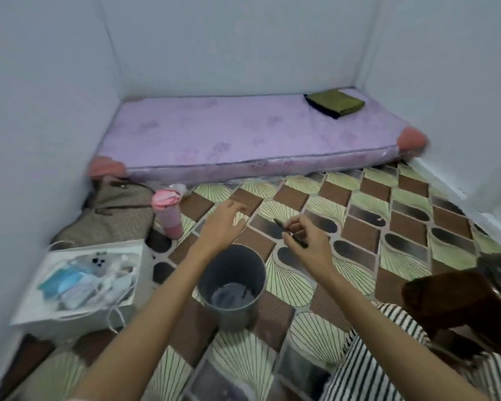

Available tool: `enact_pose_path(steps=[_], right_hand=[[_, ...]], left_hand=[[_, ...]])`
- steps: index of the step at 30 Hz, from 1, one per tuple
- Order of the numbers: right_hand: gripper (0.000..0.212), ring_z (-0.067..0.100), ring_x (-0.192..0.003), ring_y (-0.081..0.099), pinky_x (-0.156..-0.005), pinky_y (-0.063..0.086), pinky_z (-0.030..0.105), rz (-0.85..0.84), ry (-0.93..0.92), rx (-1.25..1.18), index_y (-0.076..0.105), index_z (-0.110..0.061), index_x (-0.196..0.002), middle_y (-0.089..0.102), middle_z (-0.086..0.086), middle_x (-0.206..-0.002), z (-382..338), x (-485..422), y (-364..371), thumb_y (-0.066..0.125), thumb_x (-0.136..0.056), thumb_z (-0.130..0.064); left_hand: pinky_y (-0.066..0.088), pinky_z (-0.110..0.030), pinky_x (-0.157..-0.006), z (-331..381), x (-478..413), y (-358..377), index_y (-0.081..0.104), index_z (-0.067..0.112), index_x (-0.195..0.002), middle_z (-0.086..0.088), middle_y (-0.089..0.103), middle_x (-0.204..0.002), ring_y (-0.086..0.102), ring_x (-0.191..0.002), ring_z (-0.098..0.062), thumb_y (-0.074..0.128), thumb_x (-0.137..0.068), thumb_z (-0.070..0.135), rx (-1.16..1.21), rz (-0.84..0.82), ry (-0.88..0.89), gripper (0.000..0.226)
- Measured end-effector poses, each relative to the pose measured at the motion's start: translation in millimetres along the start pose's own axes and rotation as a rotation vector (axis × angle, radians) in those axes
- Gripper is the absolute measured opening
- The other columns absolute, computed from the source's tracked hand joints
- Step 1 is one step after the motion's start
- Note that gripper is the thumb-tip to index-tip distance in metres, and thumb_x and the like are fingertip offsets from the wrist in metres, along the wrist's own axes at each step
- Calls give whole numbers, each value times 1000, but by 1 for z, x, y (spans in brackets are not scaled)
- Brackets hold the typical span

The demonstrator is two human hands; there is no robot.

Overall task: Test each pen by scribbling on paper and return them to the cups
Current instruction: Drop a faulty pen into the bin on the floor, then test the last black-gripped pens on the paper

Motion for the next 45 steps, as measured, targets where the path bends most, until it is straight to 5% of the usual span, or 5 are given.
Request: enact_pose_path(steps=[4,12,25,34,45], right_hand=[[11,9,-88,63,-78,55,32,-93,45,33,60,-24,-96,66,-7,-94,4,8,56,65,-86,-22],[21,11,-98,62,-72,42,8,-255,232,98,62,-19,-109,67,-2,-106,51,36,104,64,-88,-19],[48,17,-129,45,-108,37,30,-500,350,-1,40,-12,-141,46,6,-142,82,14,129,49,-94,-5],[41,1,-96,53,-70,42,1,-313,346,-74,53,-15,-129,56,-3,-115,76,11,94,56,-90,-2],[32,8,-102,54,-86,43,14,249,215,-18,60,-13,-119,60,2,-115,57,-4,-93,53,-89,-3]], left_hand=[[40,-29,-95,-33,38,13,55,13,-125,-2,52,-126,51,-113,-15,51,-93,15,0,14,-112,33],[37,-31,-102,-60,73,74,49,15,-132,-2,46,-134,45,-123,-17,52,-93,20,61,-91,-281,39],[38,-30,-102,-88,53,108,47,14,-133,-3,46,-136,47,-122,-17,53,-93,19,69,-98,-444,41],[43,-37,-99,-80,33,102,50,14,-131,-4,48,-134,49,-119,-20,53,-93,20,47,-117,-446,38],[38,-30,-89,91,-63,99,58,8,-121,-9,57,-122,53,-112,-24,57,-90,9,149,-77,88,31]])
Point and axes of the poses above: each hand's wrist, its own x-axis away from the middle knuckle, its own y-axis out of the palm, z = x × y, the point moved 1 cm from there along -x, towards the middle knuckle
